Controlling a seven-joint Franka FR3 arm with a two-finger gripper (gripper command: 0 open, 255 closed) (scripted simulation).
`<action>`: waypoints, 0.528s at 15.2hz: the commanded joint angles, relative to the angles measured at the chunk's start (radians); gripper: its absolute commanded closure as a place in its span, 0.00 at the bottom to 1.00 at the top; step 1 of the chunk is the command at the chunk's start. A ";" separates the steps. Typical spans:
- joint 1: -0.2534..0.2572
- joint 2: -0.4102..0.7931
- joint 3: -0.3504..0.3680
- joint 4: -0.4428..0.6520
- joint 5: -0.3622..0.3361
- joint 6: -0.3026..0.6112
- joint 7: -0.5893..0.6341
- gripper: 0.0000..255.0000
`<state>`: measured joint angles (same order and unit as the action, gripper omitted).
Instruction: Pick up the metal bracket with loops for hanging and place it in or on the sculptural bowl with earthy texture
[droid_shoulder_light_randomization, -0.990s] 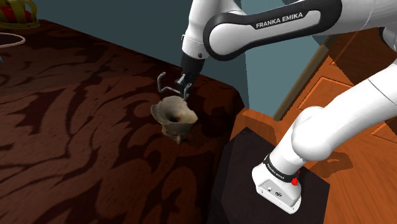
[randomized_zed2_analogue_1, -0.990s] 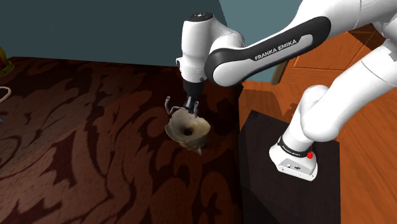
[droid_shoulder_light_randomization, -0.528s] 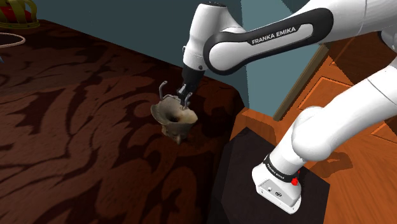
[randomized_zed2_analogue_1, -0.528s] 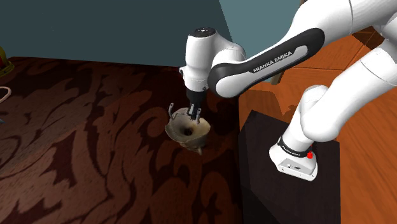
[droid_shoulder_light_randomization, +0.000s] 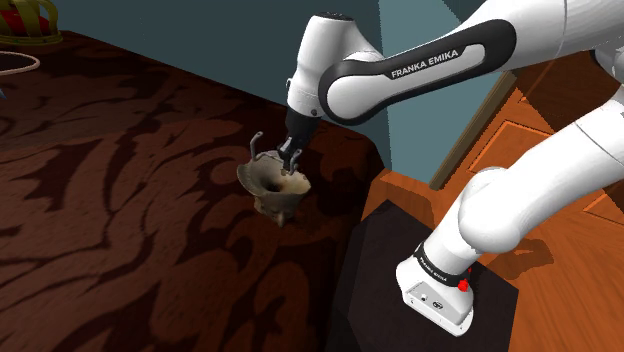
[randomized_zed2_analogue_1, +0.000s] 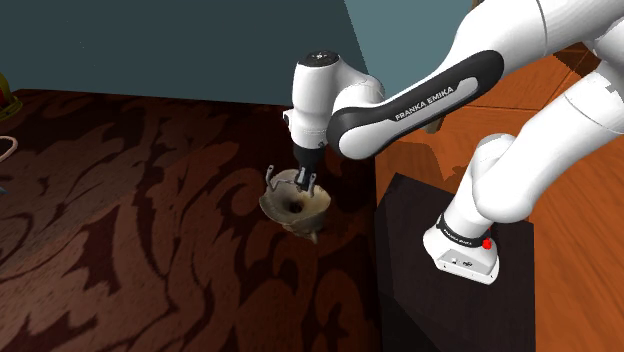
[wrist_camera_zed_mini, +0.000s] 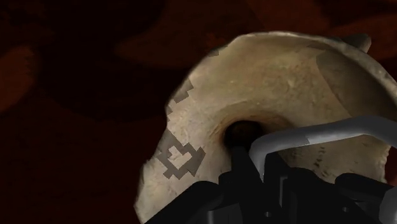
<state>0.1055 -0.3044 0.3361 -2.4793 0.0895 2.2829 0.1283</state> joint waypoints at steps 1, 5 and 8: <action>0.000 0.000 0.000 0.000 0.000 0.000 0.000 1.00; 0.000 0.000 0.000 0.000 0.000 0.000 0.000 0.00; 0.002 -0.021 -0.005 0.016 0.005 -0.037 -0.004 0.00</action>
<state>0.1067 -0.3143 0.3343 -2.4735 0.0919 2.2682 0.1266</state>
